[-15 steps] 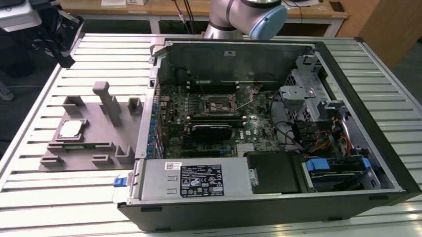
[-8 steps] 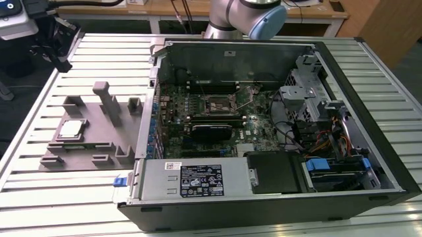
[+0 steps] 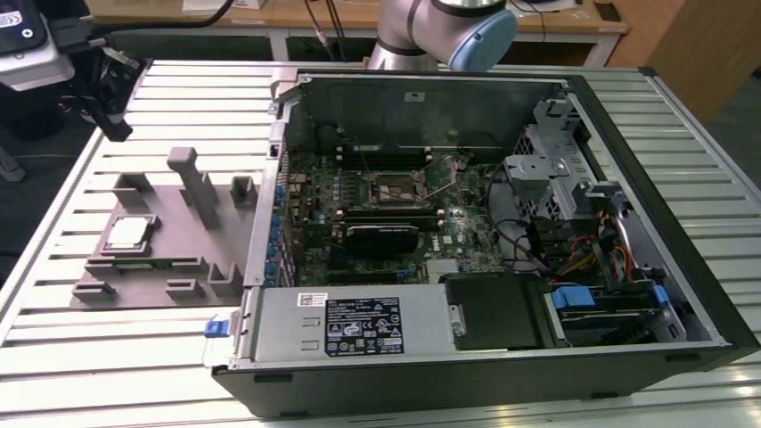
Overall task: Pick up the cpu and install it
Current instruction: 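Reach for the cpu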
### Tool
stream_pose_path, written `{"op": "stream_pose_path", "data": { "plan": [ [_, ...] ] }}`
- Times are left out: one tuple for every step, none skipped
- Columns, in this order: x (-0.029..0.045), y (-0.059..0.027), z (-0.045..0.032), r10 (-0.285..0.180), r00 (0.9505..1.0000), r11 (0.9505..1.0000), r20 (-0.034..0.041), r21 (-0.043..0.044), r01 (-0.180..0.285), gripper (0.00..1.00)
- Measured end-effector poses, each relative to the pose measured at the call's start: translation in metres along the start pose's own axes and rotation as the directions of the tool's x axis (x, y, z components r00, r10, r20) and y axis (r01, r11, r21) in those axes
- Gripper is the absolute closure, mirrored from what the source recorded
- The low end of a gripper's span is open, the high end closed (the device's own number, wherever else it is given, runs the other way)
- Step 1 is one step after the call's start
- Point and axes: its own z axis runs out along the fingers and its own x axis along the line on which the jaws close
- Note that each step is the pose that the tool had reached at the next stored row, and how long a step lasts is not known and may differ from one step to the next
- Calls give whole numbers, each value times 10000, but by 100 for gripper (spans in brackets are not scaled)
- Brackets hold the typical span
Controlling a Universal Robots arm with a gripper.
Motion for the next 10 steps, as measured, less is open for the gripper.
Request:
{"op": "stream_pose_path", "data": {
  "plan": [
    [4, -1, 20, 1, 10000, 10000, 1, -1, -1, 89],
    [6, -3, 36, 0, 10000, 10000, 1, 0, 0, 89],
    [9, -4, 55, 1, 10000, 10000, 1, 0, -1, 89],
    [13, -5, 72, 1, 10000, 10000, 1, -1, -1, 89],
    [17, -6, 87, 1, 10000, 10000, 0, 0, -1, 89],
    [21, -7, 101, 1, 10000, 10000, 1, 0, -1, 89],
    [25, -9, 115, 1, 10000, 10000, 1, -1, -1, 89],
    [29, -10, 127, 0, 10000, 10000, 1, -1, 0, 89],
    [32, -12, 138, 0, 10000, 10000, 1, 0, 0, 89],
    [35, -13, 148, 0, 10000, 10000, 1, 0, 0, 89]
  ]
}}
